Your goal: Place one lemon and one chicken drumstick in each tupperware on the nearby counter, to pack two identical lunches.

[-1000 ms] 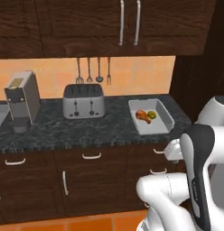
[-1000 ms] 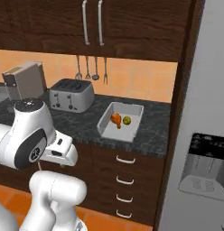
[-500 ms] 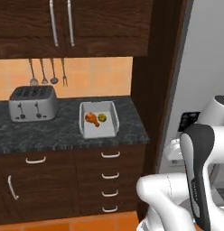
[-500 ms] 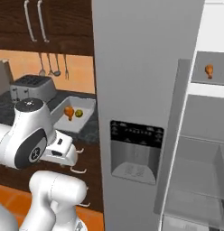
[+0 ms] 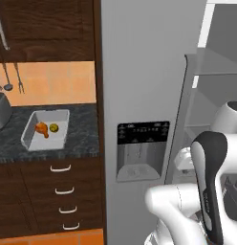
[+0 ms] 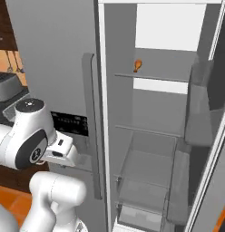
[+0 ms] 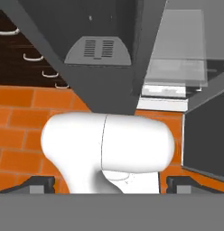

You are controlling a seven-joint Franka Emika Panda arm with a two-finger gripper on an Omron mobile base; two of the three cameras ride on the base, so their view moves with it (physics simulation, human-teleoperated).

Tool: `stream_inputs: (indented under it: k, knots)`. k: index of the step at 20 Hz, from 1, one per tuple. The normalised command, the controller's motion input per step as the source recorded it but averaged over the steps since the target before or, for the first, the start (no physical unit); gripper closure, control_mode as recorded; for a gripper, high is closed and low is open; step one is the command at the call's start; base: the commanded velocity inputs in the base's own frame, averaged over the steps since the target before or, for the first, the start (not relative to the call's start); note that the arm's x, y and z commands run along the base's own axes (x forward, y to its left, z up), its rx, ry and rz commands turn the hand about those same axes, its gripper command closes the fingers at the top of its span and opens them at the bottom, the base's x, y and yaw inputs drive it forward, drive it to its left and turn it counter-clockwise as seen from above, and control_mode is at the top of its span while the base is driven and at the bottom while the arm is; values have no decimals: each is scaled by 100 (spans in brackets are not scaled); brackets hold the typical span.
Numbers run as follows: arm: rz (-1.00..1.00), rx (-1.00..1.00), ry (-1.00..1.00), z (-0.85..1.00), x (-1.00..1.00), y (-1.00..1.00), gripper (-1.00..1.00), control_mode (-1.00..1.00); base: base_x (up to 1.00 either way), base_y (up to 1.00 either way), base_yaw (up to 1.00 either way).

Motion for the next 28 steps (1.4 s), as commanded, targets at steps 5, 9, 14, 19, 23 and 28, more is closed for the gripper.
stream_inputs:
  k: [5, 9, 14, 19, 23, 28]
  knots:
    - [0, 0, 0, 0, 0, 0, -100, 100, 24, -61, 0]
    - [0, 0, 0, 0, 0, 0, -100, 100, 28, -45, 0]
    - [0, 0, 0, 0, 0, 0, -100, 100, 18, -48, 0]
    - [0, 0, 0, 0, 0, 0, -100, 100, 11, -52, 0]
    - [1, 0, -8, 0, 15, 0, -100, -100, 8, -12, 0]
    - [16, 0, -53, 30, 40, 40, -100, -100, 0, 0, 0]
